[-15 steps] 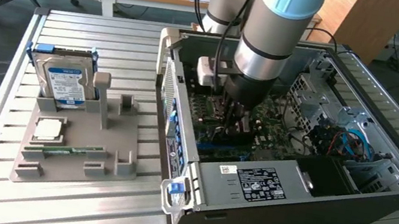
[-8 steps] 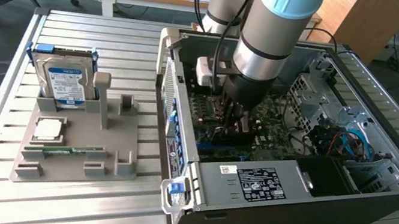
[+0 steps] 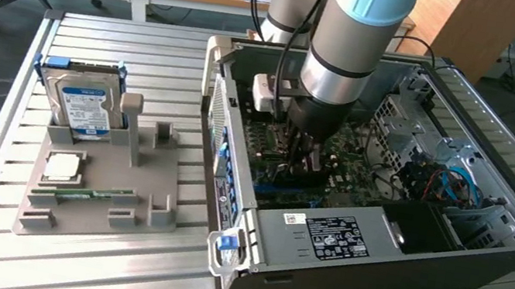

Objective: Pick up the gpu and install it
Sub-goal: 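Insert the gpu into the slot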

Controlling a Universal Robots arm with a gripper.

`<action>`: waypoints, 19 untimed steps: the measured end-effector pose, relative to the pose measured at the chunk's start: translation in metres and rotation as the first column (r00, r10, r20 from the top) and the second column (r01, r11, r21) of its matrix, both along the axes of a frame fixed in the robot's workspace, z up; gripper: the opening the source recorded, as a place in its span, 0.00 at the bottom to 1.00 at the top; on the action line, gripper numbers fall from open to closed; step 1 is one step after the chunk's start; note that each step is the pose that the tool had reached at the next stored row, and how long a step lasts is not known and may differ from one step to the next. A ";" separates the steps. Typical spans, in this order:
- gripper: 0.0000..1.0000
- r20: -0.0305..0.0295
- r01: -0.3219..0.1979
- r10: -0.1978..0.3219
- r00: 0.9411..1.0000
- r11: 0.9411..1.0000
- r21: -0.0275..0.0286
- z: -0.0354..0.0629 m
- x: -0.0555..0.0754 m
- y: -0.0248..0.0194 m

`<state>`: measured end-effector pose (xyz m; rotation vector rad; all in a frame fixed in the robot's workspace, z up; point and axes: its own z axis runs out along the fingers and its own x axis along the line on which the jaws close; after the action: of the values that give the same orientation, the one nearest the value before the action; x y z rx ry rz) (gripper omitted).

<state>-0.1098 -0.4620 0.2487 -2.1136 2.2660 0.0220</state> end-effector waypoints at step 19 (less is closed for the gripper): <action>0.46 0.000 0.000 0.000 1.000 1.000 0.000 0.0052 0.000 0.0000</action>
<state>-0.1098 -0.4619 0.2539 -2.1135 2.2658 0.0221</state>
